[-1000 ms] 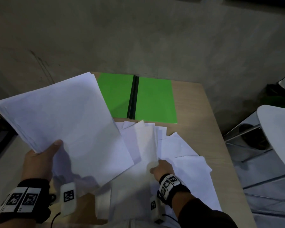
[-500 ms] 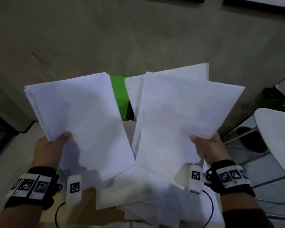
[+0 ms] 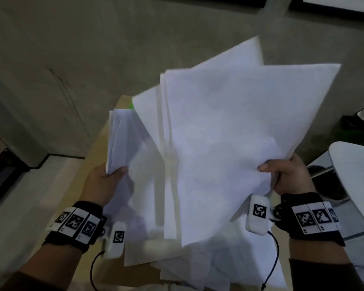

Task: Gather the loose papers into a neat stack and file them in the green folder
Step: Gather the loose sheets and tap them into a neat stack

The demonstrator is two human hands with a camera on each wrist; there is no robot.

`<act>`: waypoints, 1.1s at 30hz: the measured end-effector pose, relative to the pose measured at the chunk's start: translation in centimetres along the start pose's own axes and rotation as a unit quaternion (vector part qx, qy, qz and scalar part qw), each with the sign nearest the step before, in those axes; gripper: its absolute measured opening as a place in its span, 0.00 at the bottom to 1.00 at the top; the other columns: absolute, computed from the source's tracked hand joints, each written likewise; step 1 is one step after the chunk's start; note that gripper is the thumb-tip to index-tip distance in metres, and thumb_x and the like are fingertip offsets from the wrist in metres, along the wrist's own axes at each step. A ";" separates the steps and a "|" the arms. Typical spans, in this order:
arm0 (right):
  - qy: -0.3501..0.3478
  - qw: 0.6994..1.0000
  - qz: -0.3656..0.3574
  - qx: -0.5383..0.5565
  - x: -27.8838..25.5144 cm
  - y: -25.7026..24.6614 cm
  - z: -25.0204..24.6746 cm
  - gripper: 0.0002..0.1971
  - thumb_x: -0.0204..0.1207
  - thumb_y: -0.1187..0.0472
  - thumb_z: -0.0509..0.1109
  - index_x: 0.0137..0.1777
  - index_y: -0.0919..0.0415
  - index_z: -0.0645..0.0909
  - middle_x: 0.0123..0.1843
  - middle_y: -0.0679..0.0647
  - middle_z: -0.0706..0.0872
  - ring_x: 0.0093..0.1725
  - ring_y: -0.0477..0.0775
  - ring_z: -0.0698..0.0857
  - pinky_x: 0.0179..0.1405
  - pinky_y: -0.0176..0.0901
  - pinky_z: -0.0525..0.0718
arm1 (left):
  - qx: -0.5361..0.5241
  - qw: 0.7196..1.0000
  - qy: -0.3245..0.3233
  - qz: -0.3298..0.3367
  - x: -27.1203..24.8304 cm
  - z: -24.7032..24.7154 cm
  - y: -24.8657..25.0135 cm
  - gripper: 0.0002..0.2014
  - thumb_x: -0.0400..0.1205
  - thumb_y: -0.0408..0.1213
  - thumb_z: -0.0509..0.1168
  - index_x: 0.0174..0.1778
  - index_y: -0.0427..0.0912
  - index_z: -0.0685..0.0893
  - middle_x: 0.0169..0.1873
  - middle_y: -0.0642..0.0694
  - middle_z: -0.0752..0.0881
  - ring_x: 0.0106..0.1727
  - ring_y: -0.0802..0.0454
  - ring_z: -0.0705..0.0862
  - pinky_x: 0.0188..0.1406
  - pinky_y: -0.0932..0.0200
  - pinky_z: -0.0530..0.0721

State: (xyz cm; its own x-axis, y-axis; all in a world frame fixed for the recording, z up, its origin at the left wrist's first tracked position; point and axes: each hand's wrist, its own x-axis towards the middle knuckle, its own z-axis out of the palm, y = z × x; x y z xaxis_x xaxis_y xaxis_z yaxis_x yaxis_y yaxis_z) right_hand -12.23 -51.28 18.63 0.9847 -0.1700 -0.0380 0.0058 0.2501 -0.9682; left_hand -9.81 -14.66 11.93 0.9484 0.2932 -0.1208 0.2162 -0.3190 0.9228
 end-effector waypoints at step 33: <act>-0.004 0.986 0.044 -0.159 -3.0 7.5 5.4 0.20 0.59 0.65 0.84 0.51 0.56 0.86 0.48 0.49 0.93 0.50 0.47 0.91 0.51 0.43 0.87 | -0.120 0.976 -0.139 0.121 -3.9 3.6 2.1 0.10 0.72 0.39 0.75 0.48 0.48 0.86 0.39 0.68 0.90 0.44 0.72 0.87 0.39 0.74 0.81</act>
State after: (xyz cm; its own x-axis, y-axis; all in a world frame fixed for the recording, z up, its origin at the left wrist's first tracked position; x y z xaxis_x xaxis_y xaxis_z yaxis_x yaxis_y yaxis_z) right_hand -14.20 -43.73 12.83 0.9804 -0.1530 -0.1239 -0.1328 -0.0489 -0.9899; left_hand -12.23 -19.69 13.03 0.9984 -0.0312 0.0466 -0.0500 -0.1193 0.9916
